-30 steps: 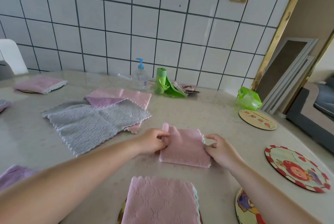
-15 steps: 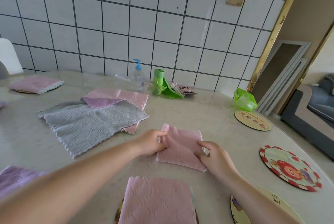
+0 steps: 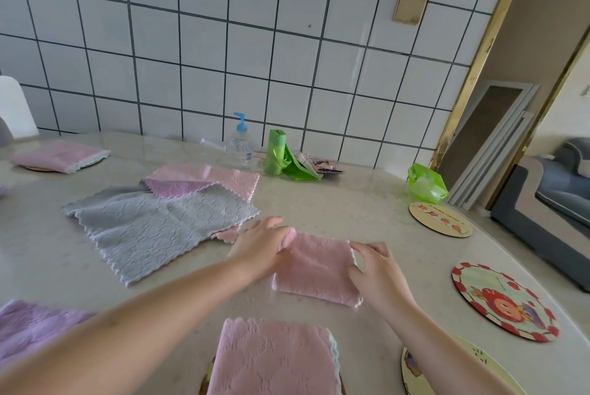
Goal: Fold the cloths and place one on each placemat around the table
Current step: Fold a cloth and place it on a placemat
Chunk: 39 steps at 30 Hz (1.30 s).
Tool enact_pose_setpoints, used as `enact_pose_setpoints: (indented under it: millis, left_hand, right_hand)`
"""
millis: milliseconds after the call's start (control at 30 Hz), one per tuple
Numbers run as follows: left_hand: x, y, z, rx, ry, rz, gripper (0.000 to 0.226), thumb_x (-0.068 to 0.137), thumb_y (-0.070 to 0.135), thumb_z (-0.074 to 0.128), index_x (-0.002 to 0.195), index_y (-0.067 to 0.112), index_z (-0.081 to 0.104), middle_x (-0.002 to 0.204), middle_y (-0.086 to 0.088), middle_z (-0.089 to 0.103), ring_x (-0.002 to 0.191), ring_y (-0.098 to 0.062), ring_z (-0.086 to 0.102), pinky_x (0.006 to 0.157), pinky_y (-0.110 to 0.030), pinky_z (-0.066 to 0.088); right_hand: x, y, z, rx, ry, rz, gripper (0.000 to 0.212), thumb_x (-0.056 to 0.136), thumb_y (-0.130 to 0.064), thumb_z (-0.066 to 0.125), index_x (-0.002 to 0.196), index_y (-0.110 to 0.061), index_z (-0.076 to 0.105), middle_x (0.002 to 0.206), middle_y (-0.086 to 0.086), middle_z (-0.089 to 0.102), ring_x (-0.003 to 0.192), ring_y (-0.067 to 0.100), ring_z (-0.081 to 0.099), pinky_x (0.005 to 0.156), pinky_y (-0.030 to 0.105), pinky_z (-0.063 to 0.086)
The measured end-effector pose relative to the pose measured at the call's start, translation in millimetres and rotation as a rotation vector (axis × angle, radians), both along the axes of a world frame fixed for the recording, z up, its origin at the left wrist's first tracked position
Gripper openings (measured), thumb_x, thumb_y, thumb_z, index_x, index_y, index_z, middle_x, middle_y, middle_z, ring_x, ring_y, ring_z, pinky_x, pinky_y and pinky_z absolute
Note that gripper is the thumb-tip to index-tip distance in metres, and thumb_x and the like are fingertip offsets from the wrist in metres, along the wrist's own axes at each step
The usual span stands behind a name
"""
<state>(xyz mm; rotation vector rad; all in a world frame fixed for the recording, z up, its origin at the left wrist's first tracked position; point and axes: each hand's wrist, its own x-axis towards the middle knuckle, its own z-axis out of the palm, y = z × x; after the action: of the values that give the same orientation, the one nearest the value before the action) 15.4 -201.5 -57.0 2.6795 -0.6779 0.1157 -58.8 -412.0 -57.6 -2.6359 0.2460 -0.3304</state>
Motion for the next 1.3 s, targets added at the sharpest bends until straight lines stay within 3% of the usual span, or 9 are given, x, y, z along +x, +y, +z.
enact_pose_setpoints:
  millis: [167, 400, 567, 633, 733, 833, 933, 1133, 1300]
  left_hand:
    - [-0.6, -29.9, -8.2, 0.139, 0.01, -0.182, 0.039, 0.097, 0.028, 0.03, 0.133, 0.016, 0.04, 0.147, 0.001, 0.034, 0.138, -0.017, 0.025, 0.111, -0.043, 0.02]
    - [8.7, -16.2, -19.6, 0.306, 0.125, -0.124, 0.065, 0.093, 0.06, 0.019, 0.149, 0.028, 0.005, 0.158, 0.004, -0.002, 0.145, -0.013, -0.003, 0.116, -0.048, -0.002]
    - [13.9, -1.7, -18.3, 0.331, 0.157, -0.011, 0.075, 0.09, 0.065, 0.019, 0.149, 0.023, 0.0, 0.158, 0.003, 0.001, 0.145, -0.014, -0.001, 0.116, -0.05, -0.002]
    - [13.1, 4.1, -17.6, 0.255, 0.096, 0.002, 0.073, 0.091, 0.062, 0.025, 0.149, 0.021, 0.009, 0.157, 0.0, 0.015, 0.144, -0.016, 0.011, 0.116, -0.047, 0.007]
    - [7.5, 18.0, -17.9, -0.058, 0.017, 0.024, 0.062, 0.092, 0.049, 0.042, 0.145, 0.023, 0.023, 0.14, 0.002, 0.047, 0.131, -0.018, 0.04, 0.108, -0.039, 0.032]
    - [2.2, 29.9, -16.4, -0.281, 0.079, 0.085, 0.055, 0.09, 0.037, 0.051, 0.141, 0.026, 0.032, 0.112, 0.01, 0.062, 0.106, -0.011, 0.058, 0.094, -0.034, 0.045]
    - [-1.3, 26.7, -12.4, -0.321, 0.251, 0.086, 0.06, 0.089, 0.03, 0.055, 0.143, 0.024, 0.029, 0.098, 0.007, 0.061, 0.094, -0.013, 0.059, 0.086, -0.029, 0.046]
    - [-17.3, -3.4, 0.1, -0.38, 0.315, -0.015, 0.073, 0.089, 0.011, 0.052, 0.149, 0.015, 0.01, 0.09, -0.006, 0.057, 0.081, -0.018, 0.051, 0.063, -0.017, 0.033]
    - [-18.4, -12.2, 5.2, -0.667, 0.476, 0.094, 0.06, 0.086, 0.007, 0.058, 0.14, 0.022, 0.037, 0.091, 0.0, 0.049, 0.08, -0.013, 0.05, 0.069, -0.024, 0.043]
  right_hand:
    - [25.3, 30.3, 6.1, -0.273, 0.026, 0.215, 0.046, 0.092, -0.03, 0.041, 0.138, -0.032, 0.041, 0.152, -0.004, 0.027, 0.139, 0.018, 0.023, 0.112, 0.037, 0.021]
    - [31.3, 18.3, -16.5, -0.299, 0.31, 0.118, 0.06, 0.093, -0.056, 0.027, 0.147, -0.031, 0.017, 0.158, -0.006, 0.008, 0.145, 0.016, 0.007, 0.115, 0.047, 0.012]
    - [23.5, 1.9, -18.8, -0.284, 0.352, 0.024, 0.069, 0.09, -0.064, 0.021, 0.149, -0.029, 0.01, 0.158, -0.004, 0.01, 0.145, 0.017, 0.009, 0.115, 0.045, 0.013]
    - [16.7, -6.6, -16.5, -0.278, 0.303, 0.008, 0.065, 0.09, -0.062, 0.026, 0.146, -0.029, 0.022, 0.154, -0.003, 0.024, 0.142, 0.019, 0.021, 0.113, 0.044, 0.02]
    - [-0.6, -21.8, -12.5, -0.235, 0.093, -0.018, 0.044, 0.091, -0.047, 0.041, 0.13, -0.026, 0.047, 0.126, -0.006, 0.055, 0.119, 0.018, 0.047, 0.098, 0.035, 0.037]
    - [-10.2, -28.0, -8.6, -0.073, 0.04, -0.024, 0.037, 0.09, -0.033, 0.047, 0.126, -0.026, 0.052, 0.101, -0.014, 0.059, 0.099, 0.011, 0.054, 0.084, 0.029, 0.046]
    - [-7.1, -17.2, -7.4, 0.111, 0.11, -0.002, 0.036, 0.089, -0.031, 0.049, 0.125, -0.027, 0.052, 0.099, -0.013, 0.06, 0.092, 0.011, 0.058, 0.079, 0.029, 0.048]
    - [1.9, 9.2, -9.2, 0.225, 0.071, -0.044, 0.038, 0.084, -0.022, 0.051, 0.121, -0.028, 0.055, 0.113, -0.003, 0.064, 0.098, 0.02, 0.06, 0.074, 0.028, 0.047]
    - [-5.2, 5.5, -2.8, 0.461, -0.018, -0.073, 0.032, 0.084, -0.014, 0.052, 0.114, -0.023, 0.06, 0.099, -0.002, 0.065, 0.076, 0.015, 0.058, 0.059, 0.025, 0.041]
